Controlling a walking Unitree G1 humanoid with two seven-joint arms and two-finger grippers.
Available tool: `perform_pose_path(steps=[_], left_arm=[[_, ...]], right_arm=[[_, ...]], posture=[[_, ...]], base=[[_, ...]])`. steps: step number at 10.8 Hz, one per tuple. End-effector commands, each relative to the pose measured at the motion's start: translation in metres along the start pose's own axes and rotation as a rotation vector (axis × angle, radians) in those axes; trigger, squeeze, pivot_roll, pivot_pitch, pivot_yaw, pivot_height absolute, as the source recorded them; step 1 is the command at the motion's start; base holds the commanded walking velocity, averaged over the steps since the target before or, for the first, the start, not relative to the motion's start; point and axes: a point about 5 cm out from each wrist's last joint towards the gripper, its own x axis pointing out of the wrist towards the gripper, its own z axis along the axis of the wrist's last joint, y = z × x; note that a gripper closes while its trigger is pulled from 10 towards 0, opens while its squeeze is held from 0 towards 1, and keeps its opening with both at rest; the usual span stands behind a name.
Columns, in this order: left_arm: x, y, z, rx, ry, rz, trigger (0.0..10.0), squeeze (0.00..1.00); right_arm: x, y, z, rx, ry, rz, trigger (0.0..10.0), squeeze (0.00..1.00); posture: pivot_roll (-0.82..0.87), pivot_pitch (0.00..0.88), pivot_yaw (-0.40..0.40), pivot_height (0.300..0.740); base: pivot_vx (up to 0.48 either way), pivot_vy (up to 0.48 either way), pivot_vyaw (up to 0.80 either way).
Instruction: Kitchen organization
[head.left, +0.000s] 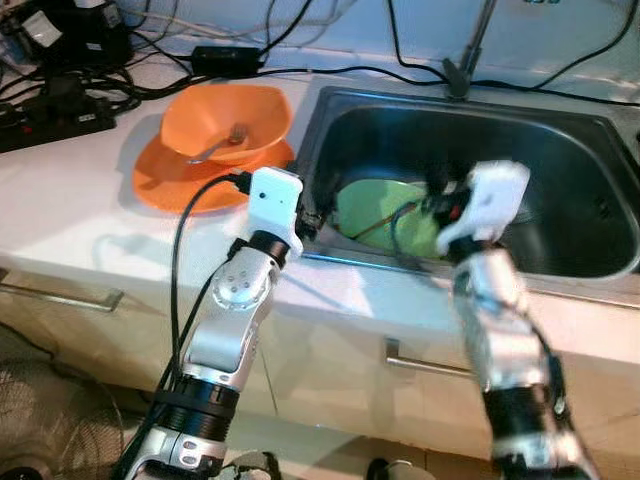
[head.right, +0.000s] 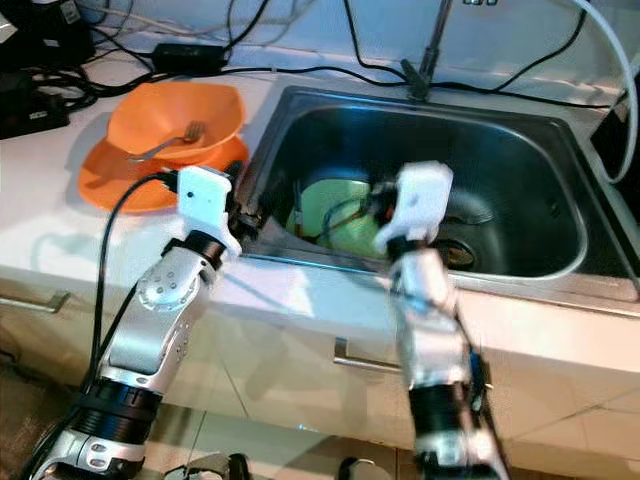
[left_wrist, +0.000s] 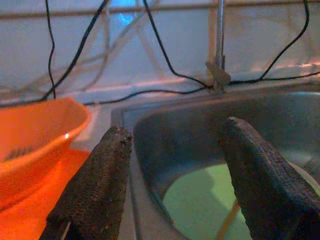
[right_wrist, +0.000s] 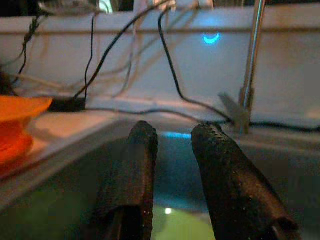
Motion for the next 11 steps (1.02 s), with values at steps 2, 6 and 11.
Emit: perform_pose_path(steps=[2, 6, 11], left_arm=[[0.003, 0.012, 0.031, 0.121, -0.161, 0.078, 10.0, 0.00], [-0.002, 0.052, 0.052, 0.255, -0.244, 0.255, 10.0, 0.00], [-0.026, 0.093, 0.026, 0.198, -0.148, 0.386, 10.0, 1.00]], right_arm=[[-0.002, 0.004, 0.001, 0.023, 0.014, -0.022, 10.0, 0.00], [-0.003, 0.008, -0.003, 0.039, 0.032, -0.028, 10.0, 0.00], [-0.002, 0.010, -0.008, 0.038, 0.058, -0.026, 10.0, 0.00]], posture=[[0.04, 0.098, -0.003, 0.740], [0.05, 0.098, -0.003, 0.740], [0.06, 0.088, -0.006, 0.740]], base=[[0.000, 0.000, 0.00], [0.000, 0.000, 0.00], [0.000, 0.000, 0.00]])
